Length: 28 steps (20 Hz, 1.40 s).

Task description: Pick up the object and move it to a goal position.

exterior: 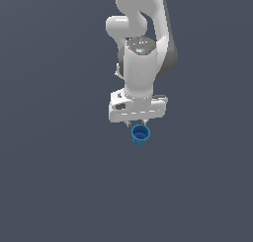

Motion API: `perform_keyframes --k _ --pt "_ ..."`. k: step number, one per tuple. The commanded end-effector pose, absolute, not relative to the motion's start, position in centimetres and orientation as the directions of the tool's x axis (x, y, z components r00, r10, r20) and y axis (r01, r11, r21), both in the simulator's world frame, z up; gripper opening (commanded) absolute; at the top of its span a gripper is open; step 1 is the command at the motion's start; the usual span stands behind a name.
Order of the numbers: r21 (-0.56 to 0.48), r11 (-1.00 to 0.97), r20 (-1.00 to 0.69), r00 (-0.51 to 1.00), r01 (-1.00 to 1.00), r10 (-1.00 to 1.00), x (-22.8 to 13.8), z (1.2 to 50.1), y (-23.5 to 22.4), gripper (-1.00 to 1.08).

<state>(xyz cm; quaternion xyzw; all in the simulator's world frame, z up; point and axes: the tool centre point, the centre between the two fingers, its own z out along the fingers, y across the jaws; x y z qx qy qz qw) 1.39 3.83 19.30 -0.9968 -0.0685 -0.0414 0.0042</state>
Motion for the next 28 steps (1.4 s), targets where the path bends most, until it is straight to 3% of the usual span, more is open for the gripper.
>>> perform_keyframes --k 1,14,28 --pt "-0.005 -0.985 0.08 0.982 0.171 0.17 1.2 18.8 3.8 0.28" --pt "-0.035 -0.889 0.08 0.888 0.457 0.453 -0.7 14.9 4.2 0.28" --pt "-0.063 -0.661 0.137 0.663 0.748 0.736 -3.1 11.6 5.3 0.28"
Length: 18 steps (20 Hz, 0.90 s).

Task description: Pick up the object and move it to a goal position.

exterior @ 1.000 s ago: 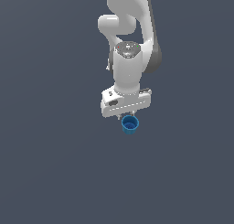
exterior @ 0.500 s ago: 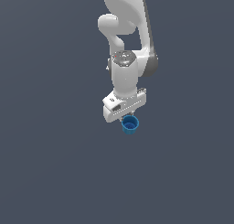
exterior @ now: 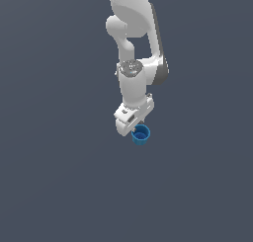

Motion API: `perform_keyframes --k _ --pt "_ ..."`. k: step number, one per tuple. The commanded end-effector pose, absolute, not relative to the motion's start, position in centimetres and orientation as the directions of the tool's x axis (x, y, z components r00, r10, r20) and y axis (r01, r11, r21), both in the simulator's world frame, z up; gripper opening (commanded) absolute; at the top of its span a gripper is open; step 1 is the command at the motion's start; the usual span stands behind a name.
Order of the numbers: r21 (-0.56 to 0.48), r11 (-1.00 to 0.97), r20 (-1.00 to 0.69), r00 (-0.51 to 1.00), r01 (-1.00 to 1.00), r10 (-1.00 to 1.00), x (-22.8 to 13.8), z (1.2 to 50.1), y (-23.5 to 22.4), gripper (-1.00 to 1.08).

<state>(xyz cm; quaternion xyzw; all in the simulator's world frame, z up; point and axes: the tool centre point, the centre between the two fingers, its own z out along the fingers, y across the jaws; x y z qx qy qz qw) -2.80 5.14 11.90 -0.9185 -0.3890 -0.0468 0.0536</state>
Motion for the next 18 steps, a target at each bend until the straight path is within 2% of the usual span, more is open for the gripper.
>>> perform_keyframes --k 1,18 --pt "-0.063 -0.641 0.143 0.643 0.765 0.753 -3.2 11.4 5.4 0.28" --pt "-0.016 -0.298 0.256 0.292 0.954 0.921 -5.4 10.0 7.3 0.28"
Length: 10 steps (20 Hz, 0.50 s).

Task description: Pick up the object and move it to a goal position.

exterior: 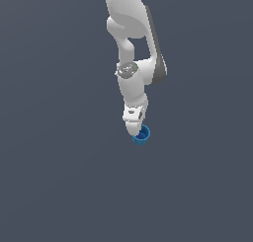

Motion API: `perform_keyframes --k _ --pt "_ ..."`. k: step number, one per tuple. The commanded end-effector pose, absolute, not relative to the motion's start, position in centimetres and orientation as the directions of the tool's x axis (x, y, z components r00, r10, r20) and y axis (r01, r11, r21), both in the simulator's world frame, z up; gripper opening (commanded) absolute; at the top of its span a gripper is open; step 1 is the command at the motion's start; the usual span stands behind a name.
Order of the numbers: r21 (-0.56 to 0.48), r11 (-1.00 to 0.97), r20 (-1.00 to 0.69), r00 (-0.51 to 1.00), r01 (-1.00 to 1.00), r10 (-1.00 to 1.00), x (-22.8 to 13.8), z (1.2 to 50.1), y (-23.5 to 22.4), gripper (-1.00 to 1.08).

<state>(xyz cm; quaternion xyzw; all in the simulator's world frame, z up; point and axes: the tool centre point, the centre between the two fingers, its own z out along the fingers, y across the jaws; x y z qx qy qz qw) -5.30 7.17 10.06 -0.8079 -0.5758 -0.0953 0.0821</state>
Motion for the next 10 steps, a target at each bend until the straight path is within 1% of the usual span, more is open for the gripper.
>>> perform_keyframes --k 1,10 --pt "-0.012 -0.285 0.261 0.278 0.958 0.924 -5.5 10.02 7.4 0.28" --pt "0.007 -0.224 0.279 0.213 0.975 0.936 -5.81 10.02 7.76 0.28"
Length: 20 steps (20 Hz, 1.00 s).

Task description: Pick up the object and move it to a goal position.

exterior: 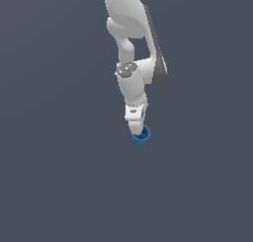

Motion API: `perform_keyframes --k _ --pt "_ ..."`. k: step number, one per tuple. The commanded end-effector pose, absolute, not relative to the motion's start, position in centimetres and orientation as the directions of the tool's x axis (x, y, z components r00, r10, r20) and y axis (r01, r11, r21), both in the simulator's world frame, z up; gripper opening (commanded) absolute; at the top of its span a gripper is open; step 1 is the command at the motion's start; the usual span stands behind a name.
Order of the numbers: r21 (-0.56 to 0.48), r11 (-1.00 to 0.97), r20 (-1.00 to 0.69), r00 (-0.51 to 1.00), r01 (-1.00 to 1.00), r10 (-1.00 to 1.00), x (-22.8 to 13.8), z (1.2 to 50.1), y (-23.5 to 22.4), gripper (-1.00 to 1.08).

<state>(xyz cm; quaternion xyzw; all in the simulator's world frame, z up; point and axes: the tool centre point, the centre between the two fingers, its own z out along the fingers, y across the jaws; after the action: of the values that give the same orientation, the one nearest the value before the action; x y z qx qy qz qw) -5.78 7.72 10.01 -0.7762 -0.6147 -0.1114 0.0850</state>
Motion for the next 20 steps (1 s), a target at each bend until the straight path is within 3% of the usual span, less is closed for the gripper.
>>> perform_keyframes --k 1,16,17,20 --pt "0.007 -0.223 0.279 0.212 0.975 0.936 -5.8 10.0 7.8 0.28" --pt "0.007 -0.223 0.279 0.212 0.975 0.937 -5.6 7.1 8.6 0.28" --pt "0.007 -0.223 0.279 0.212 0.975 0.937 -5.6 7.1 8.6 -1.0" --pt "0.007 -0.223 0.279 0.212 0.975 0.937 -5.6 7.1 8.6 -1.0"
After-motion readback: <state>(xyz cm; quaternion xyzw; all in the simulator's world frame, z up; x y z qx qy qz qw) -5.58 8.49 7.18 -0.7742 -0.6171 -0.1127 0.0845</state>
